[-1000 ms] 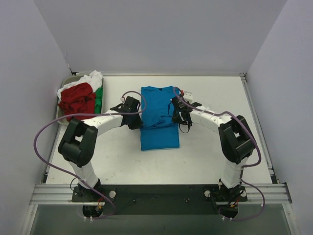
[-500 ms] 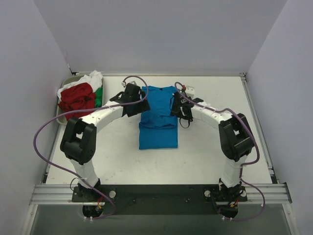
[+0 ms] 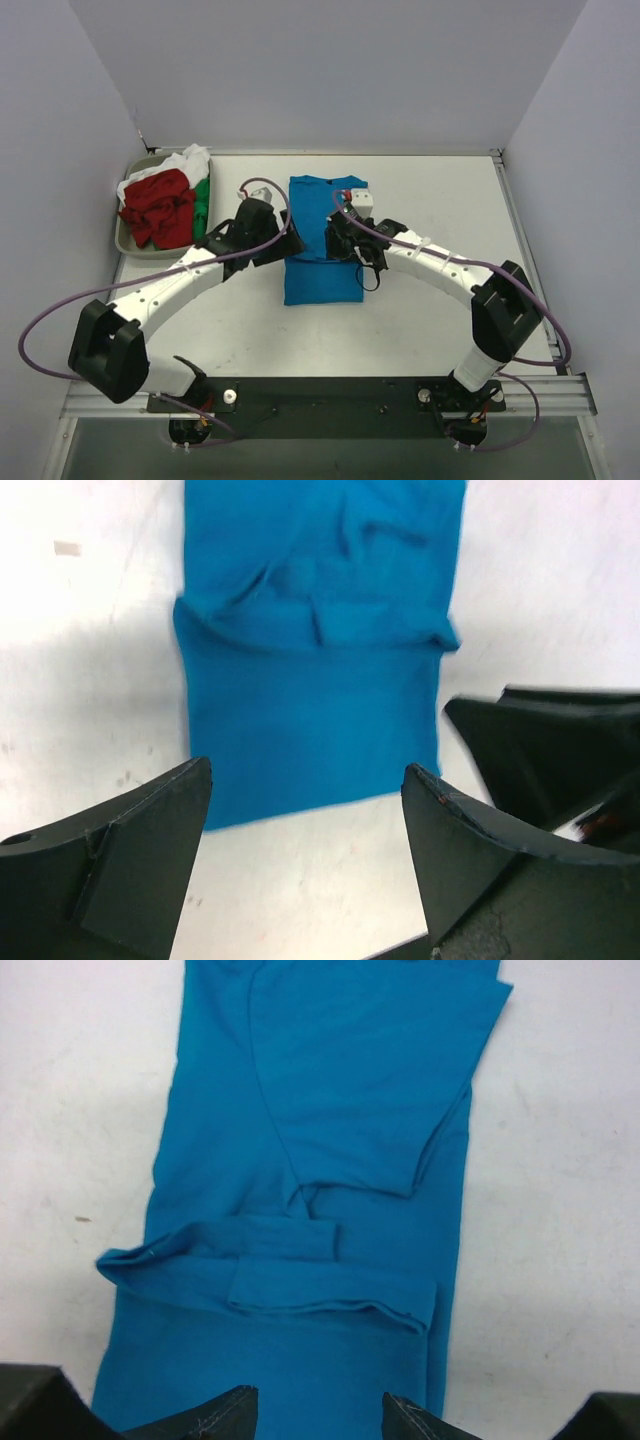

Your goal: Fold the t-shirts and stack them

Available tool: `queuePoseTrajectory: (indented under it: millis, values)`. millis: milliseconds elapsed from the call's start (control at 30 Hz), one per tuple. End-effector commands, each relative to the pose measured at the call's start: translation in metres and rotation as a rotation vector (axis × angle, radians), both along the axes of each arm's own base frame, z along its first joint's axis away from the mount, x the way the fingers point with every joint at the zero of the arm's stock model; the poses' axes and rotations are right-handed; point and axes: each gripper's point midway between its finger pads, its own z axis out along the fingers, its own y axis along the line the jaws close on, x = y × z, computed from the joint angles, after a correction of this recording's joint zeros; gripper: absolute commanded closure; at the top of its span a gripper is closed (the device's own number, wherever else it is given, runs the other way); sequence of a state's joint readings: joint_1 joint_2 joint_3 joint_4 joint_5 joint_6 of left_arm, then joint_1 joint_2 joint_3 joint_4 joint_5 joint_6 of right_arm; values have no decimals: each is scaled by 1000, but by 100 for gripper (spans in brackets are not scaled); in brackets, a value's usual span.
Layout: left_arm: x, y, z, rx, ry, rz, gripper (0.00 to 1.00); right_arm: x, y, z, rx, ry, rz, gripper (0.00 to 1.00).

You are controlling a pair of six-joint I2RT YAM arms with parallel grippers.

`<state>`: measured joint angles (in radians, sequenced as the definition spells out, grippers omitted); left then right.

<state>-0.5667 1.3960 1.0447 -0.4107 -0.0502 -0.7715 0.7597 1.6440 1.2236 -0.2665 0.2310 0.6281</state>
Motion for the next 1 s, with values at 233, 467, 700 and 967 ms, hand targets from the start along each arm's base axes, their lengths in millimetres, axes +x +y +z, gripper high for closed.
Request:
queuePoseTrajectory:
  millis: [233,467,700,967]
  values:
    - [-48,-30,-32,-376,-88,-109,14,-1,-15,-9,-15,31,-6,48]
    - [-61,-50,2,-616,-234,-249,15,1,-6,-13,-10,50,32,48]
    - [-64,-50,32,-561,-254,-295,17,1,-7,-16,-20,53,33,48]
    - [-71,-48,29,-607,-266,-316,17,3,-8,-16,-11,51,27,48]
